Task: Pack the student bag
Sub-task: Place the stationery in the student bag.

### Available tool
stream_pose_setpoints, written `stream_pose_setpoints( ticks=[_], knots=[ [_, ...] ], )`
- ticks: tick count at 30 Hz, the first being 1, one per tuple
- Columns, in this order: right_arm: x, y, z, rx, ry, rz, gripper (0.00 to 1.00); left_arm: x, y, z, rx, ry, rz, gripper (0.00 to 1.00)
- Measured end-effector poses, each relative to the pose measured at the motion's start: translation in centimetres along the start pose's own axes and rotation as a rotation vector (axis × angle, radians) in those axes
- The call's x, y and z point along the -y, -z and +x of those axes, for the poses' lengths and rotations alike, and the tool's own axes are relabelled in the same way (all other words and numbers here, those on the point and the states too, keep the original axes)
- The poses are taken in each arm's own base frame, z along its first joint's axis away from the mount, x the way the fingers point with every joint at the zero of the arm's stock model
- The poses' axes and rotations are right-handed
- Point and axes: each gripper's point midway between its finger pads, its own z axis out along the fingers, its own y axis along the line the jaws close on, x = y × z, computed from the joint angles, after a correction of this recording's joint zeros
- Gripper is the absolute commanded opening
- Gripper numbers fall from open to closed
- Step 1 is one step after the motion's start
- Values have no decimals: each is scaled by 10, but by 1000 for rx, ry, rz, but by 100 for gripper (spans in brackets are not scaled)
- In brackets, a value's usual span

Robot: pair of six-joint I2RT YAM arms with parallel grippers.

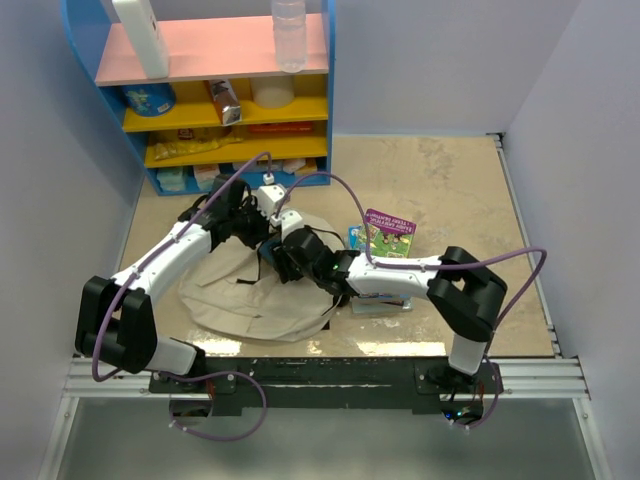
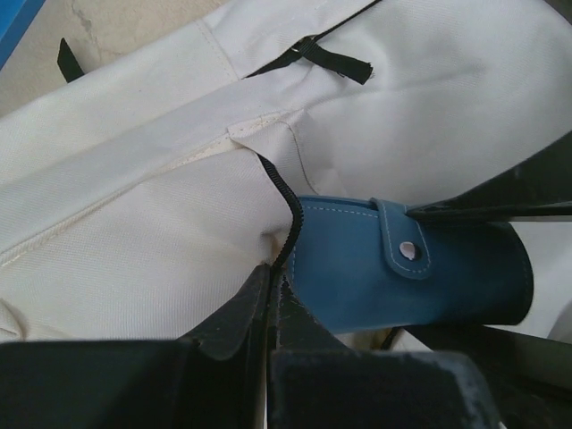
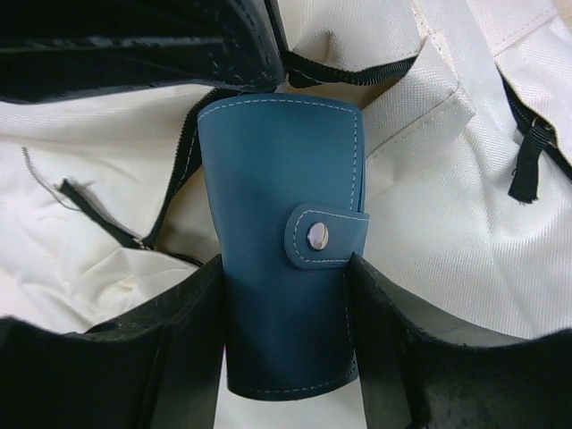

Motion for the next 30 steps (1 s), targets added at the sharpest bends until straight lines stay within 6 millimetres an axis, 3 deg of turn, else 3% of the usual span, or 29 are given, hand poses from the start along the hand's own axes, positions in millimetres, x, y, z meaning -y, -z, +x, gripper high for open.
stream_pose_setpoints(
  ticks=[9,14,20,24,26,30],
  knots=[
    [13,-14,17,-34,49,79,19,0,-1,3,0,1,6,0],
    [15,-14,17,-34,46,88,30,0,-1,2,5,-5,9,0],
    [4,-26,14,-42,28,55,60,-5,0,4,3,4,-6,0],
    [-6,-29,11,-49,6,11,88,-10,2,5,2,16,-20,0],
    [-7,-28,10,-47,-2,2,94,-11,2,4,4,16,-21,0],
    [-6,-19,8,-31,-23,-20,97,-6,1,2,10,10,-1,0]
  ],
)
